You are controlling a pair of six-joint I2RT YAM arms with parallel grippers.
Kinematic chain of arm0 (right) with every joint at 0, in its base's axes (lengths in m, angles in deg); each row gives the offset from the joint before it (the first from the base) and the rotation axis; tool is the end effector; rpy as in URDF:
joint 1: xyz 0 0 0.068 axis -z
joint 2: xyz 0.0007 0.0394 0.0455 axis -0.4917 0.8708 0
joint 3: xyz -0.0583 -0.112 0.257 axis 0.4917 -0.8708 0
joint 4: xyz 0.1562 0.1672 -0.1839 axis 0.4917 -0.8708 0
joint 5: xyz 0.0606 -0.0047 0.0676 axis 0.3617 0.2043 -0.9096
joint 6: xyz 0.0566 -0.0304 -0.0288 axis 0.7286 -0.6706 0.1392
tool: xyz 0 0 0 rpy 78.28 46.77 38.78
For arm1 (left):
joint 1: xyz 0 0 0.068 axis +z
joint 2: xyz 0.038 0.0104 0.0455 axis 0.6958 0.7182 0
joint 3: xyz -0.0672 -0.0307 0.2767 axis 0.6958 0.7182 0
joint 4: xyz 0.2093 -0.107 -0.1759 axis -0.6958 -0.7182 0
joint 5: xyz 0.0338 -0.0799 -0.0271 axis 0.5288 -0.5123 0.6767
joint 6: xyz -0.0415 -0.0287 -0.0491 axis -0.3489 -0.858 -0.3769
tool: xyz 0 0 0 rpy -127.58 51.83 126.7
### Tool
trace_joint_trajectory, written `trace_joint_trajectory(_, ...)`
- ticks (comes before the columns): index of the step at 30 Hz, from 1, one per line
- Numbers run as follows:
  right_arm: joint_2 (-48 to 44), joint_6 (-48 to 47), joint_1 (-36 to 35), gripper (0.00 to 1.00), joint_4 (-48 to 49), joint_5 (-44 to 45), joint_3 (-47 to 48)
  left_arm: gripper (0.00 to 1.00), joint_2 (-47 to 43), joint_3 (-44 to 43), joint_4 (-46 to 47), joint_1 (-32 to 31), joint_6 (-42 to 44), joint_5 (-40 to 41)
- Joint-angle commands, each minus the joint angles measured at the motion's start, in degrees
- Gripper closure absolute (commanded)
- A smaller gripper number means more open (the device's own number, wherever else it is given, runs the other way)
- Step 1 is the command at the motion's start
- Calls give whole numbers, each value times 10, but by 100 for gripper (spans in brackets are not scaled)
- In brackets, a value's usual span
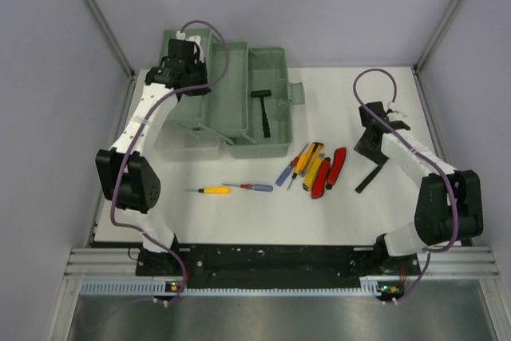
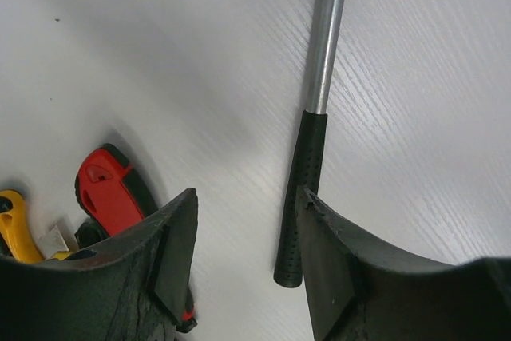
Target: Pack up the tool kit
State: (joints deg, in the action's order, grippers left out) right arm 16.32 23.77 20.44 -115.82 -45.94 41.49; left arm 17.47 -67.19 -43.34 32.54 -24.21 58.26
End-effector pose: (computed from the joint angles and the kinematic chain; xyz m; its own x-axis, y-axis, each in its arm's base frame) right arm 0.3174 0.0261 0.2007 -0.6432 0.5278 -0.5547 0.6342 0.7732 0.0003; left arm 0.4468 -0.0923 0.3569 -0.6746 -0.0929 -0.7324 0.0615 0.9815 -0.1811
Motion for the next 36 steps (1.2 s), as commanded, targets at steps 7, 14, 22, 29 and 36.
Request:
trace_joint_trajectory(7,13,40,34,48,-7,-4,-39,100,-34,-22,-12,-4,20,-38)
trace_joint_trajectory(14,40,72,56,48,-5,-6,-58,100,-55,-8,-19,-4,12,-55)
trace_joint_trajectory(22,90,70,67,51,25,-30,-55,100,-73,0,-20,-4,9,-65)
trace_joint_trajectory(29,111,57,85,65,58,-56,-65,34,-77,-33,-27,-4,5,-63)
trace_joint_trajectory(36,130,28,85,100,62,-71,-52,3,-104,-51,-7,-4,17,-104)
